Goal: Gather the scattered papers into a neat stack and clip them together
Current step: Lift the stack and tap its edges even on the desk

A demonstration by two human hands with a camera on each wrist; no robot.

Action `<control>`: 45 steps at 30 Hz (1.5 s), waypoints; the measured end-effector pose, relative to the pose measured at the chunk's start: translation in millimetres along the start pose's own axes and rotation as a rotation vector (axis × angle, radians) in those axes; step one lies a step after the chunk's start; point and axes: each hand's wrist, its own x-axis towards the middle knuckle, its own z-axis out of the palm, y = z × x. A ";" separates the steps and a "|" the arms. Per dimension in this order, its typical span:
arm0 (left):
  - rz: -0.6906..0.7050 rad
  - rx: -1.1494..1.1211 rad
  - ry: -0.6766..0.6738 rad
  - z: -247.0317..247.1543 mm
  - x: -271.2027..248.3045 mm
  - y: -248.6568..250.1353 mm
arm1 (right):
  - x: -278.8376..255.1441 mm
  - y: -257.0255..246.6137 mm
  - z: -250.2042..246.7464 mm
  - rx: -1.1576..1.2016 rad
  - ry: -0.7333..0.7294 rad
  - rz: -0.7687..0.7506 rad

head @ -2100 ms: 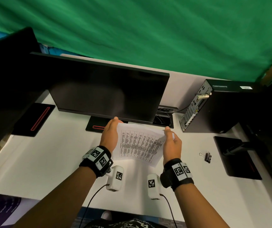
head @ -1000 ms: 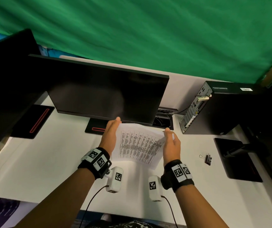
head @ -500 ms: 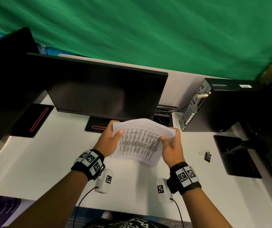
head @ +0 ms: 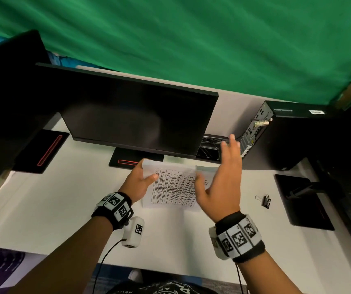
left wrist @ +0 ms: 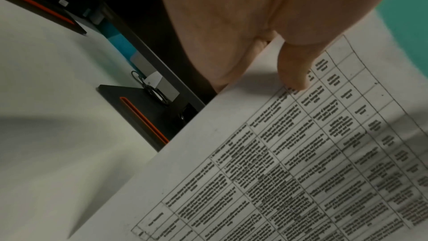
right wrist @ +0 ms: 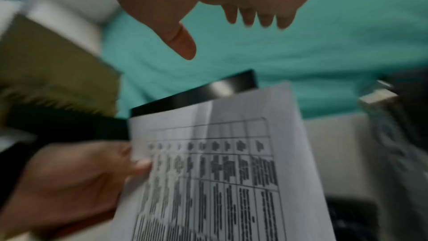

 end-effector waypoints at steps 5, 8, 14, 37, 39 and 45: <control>-0.005 -0.002 -0.017 -0.5 0.7 0.9 | -13.9 7.0 28.7 -0.431 -0.430 -0.118; -0.007 -0.022 -0.018 -0.5 -0.4 2.3 | 3.4 -13.6 21.8 -0.314 -0.251 -0.129; 0.016 -0.042 0.003 -1.0 -3.4 7.4 | -12.4 -57.2 49.5 -0.312 -0.412 -0.293; -0.062 -0.043 -0.013 -2.2 -10.0 12.5 | -23.3 52.7 30.7 0.644 -0.225 0.546; -0.063 -0.020 -0.021 -1.5 -8.8 13.0 | -23.5 67.4 35.4 0.627 -0.312 0.617; -0.037 -0.046 0.050 4.6 -6.1 29.7 | -7.6 56.8 31.7 0.657 -0.247 0.654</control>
